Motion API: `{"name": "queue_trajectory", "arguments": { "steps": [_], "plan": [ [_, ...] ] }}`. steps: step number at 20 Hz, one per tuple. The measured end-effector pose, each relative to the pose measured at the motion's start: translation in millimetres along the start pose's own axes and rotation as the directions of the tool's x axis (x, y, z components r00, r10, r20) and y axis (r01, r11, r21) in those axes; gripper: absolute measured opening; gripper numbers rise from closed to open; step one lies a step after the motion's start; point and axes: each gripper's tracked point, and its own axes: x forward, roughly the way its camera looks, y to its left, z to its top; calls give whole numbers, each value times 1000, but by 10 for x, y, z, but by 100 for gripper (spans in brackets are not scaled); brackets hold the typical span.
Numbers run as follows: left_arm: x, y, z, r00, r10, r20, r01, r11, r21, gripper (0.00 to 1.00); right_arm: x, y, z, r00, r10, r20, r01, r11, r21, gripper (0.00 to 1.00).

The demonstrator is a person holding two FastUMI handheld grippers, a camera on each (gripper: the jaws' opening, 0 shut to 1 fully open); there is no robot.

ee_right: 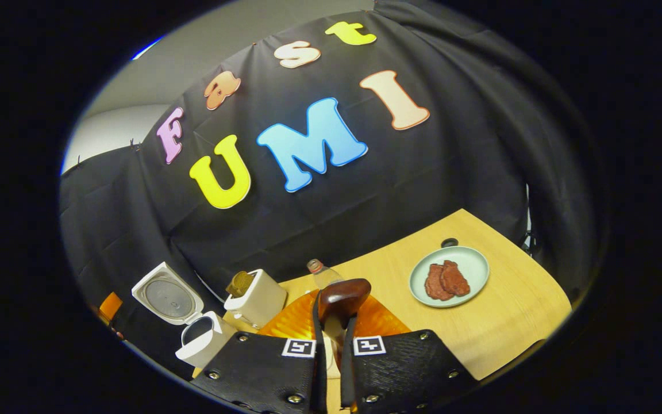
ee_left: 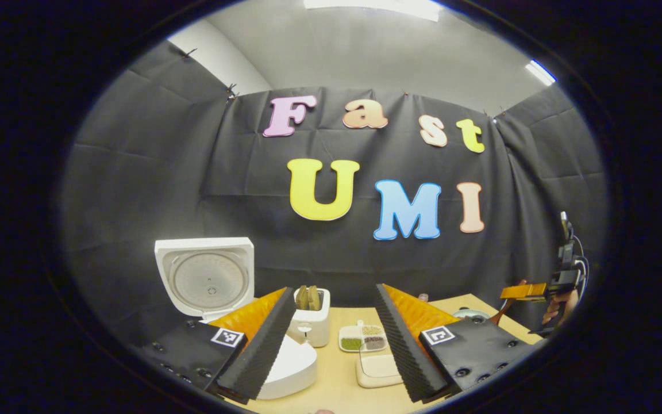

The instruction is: Close the left gripper, press the button to open the rice cooker; take a wooden spoon from the chopstick holder with the right hand, scoop a spoonful of rice and pour it into the rice cooker, then put the wooden spoon back into the chopstick holder.

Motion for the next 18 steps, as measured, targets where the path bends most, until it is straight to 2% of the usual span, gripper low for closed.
{"name": "queue_trajectory", "arguments": {
  "steps": [3, 6, 8, 11, 15, 18],
  "plan": [
    [-41, 84, -41, 1000, -6, -10, 6, 1000, 16, 96, 285, 409, -154, 998, 58, -28, -59, 997, -40, 9],
    [-81, 230, -71, 1000, 6, -11, -6, 1000, 12, 94, 557, 678, -417, 995, 74, -64, -79, 994, -81, 10],
    [-126, 302, -103, 1000, 9, -13, -9, 1000, 2, 96, 682, 782, -603, 993, 77, -88, -86, 991, -107, 10],
    [-159, 437, -150, 1000, 6, -16, -6, 1000, 1, 94, 869, 829, -864, 991, 60, -117, -78, 985, -153, 10],
    [-179, 587, -311, 999, -2, -41, 3, 1000, 16, 96, 1148, 848, -1227, 988, 30, -149, -56, 984, -171, 10],
    [-201, 686, -394, 997, -12, -71, 13, 1000, 15, 96, 1364, 859, -1461, 988, 1, -155, -38, 971, -236, 10]
  ]
}}
